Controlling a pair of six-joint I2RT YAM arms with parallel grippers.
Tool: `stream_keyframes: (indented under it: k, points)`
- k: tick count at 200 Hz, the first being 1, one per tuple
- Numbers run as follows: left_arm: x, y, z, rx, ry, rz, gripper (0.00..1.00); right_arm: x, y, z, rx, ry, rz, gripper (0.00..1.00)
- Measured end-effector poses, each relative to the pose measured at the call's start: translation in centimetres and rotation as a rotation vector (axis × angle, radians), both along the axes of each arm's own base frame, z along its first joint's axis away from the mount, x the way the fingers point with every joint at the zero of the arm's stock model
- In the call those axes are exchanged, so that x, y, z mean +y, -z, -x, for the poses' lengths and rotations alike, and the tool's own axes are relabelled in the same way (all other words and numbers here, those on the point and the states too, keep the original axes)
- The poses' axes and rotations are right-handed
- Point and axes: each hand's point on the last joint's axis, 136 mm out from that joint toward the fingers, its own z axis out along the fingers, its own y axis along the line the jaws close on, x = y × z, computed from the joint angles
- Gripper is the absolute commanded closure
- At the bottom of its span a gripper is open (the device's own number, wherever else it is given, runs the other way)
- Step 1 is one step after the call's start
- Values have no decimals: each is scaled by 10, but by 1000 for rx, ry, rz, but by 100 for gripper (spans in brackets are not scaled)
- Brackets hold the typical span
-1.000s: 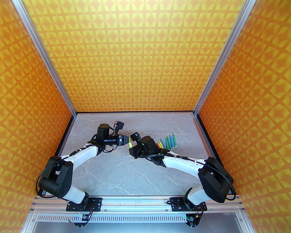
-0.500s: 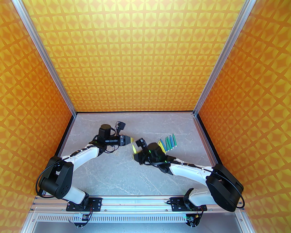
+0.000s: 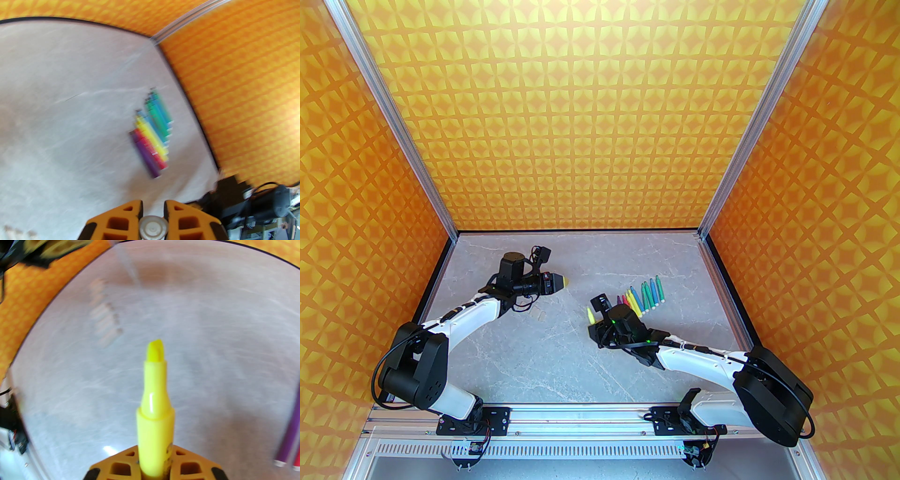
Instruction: Open the pen caps
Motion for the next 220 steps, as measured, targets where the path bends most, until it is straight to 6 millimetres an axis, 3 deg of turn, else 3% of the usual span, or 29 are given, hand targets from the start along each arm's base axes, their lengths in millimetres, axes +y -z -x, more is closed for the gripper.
stream_keyframes:
  k: [50,134,220]
  points:
    - [18,32,12,90,-23,-221,100,-23,-1,-32,1,158,80,100]
    - [34,101,32,262,-35,-529,100,-48,43,-56,190,256,245,100]
    - [38,132,36,316,-33,-724,95,-56,62,-68,272,287,325,99]
